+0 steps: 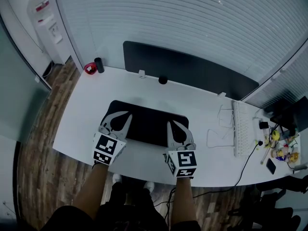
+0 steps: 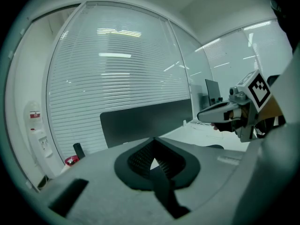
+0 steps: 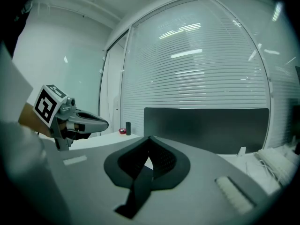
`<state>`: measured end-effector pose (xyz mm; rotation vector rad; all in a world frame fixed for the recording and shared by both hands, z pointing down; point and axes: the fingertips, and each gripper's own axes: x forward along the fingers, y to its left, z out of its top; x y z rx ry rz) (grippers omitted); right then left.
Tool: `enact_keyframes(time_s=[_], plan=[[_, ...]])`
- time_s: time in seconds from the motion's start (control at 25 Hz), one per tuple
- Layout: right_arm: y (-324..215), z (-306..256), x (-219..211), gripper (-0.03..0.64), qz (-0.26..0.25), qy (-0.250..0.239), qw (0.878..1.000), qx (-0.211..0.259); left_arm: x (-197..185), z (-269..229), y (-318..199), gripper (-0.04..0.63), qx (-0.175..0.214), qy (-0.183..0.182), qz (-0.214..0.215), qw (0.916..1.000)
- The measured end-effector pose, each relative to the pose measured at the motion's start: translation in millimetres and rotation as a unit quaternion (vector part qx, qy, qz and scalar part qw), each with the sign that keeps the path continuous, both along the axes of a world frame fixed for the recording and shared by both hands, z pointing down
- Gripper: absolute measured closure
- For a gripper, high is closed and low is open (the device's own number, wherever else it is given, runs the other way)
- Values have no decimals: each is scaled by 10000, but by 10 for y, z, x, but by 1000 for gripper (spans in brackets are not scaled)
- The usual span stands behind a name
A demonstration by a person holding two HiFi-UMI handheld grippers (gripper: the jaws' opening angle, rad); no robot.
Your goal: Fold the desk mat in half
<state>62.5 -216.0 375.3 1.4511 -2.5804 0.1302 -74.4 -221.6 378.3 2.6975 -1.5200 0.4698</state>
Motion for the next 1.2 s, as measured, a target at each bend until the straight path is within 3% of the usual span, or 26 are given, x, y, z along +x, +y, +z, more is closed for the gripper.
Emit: enact_keyframes(time_s=[0.52, 0.8, 1.2], plan=[[319, -307, 239, 609, 425, -284, 9987, 72, -23, -354, 270, 598, 237, 169, -204, 9994], [514, -468, 352, 609, 601, -474, 9969, 196, 71, -555, 481, 598, 493, 72, -134, 9987], [661, -693, 396, 609, 533, -203, 9971, 509, -89, -766, 658, 598, 653, 371, -321, 9967]])
